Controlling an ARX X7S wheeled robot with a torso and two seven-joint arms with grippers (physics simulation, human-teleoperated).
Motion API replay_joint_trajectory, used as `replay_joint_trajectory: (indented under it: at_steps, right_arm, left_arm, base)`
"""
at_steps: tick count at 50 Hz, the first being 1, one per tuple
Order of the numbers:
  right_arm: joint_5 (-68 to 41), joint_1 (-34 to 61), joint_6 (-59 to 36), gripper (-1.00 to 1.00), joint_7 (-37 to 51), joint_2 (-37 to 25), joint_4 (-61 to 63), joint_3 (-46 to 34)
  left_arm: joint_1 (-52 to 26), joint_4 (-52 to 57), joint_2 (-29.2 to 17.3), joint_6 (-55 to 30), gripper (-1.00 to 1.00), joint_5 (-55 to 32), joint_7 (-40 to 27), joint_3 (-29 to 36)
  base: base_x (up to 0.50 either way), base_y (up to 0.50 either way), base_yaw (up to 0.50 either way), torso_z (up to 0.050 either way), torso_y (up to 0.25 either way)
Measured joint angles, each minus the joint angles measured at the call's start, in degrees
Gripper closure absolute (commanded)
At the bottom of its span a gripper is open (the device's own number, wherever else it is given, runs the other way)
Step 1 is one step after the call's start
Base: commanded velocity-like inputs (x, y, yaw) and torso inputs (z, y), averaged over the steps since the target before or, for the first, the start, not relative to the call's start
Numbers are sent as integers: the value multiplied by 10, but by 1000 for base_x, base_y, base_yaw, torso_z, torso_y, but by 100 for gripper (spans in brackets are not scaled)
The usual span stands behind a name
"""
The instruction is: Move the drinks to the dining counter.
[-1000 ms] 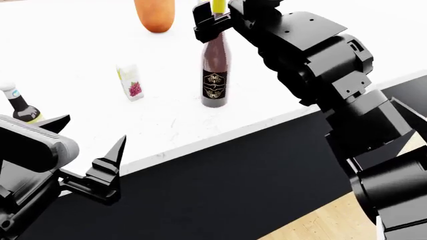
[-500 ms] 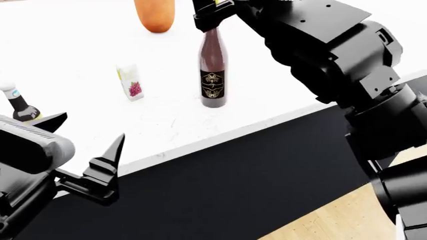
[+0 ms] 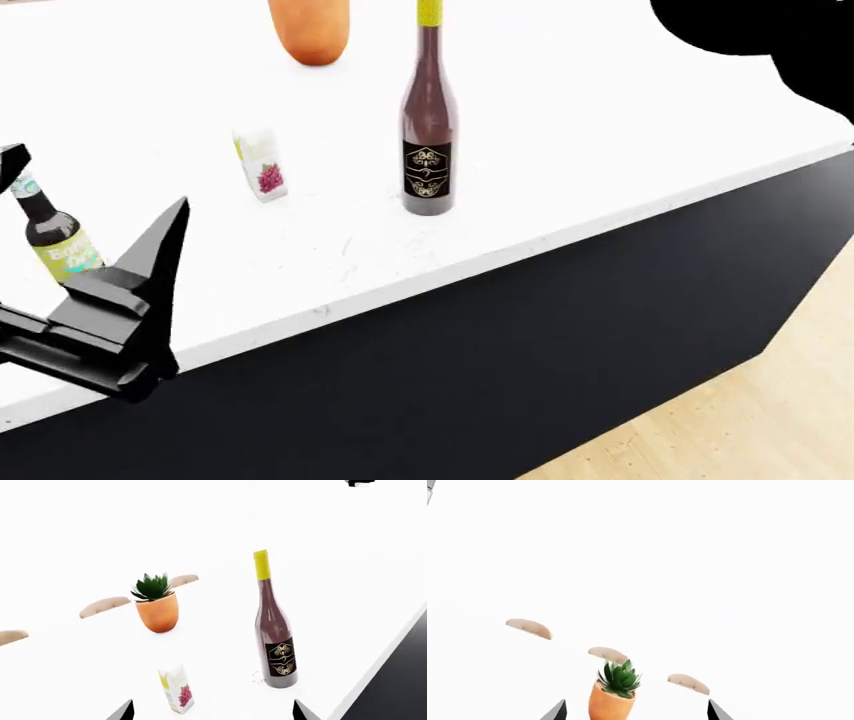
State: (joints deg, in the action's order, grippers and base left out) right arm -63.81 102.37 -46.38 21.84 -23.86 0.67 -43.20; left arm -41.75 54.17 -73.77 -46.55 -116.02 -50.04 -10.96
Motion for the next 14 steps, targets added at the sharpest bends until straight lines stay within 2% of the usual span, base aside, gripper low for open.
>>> replay_joint_trajectory:
  at_steps: [7, 14]
  right_arm:
    - [-52, 37, -47, -100, 46, -26, 53, 29]
    - [-108, 71, -88, -100, 95, -53, 97, 60]
  left_arm:
    - [-31, -10, -33, 13, -100, -77, -40, -70]
    - [-53, -38, -43, -18, -100, -168, -98, -168]
  base:
    - [0, 0, 0, 0, 0]
    - [0, 0, 0, 0, 0]
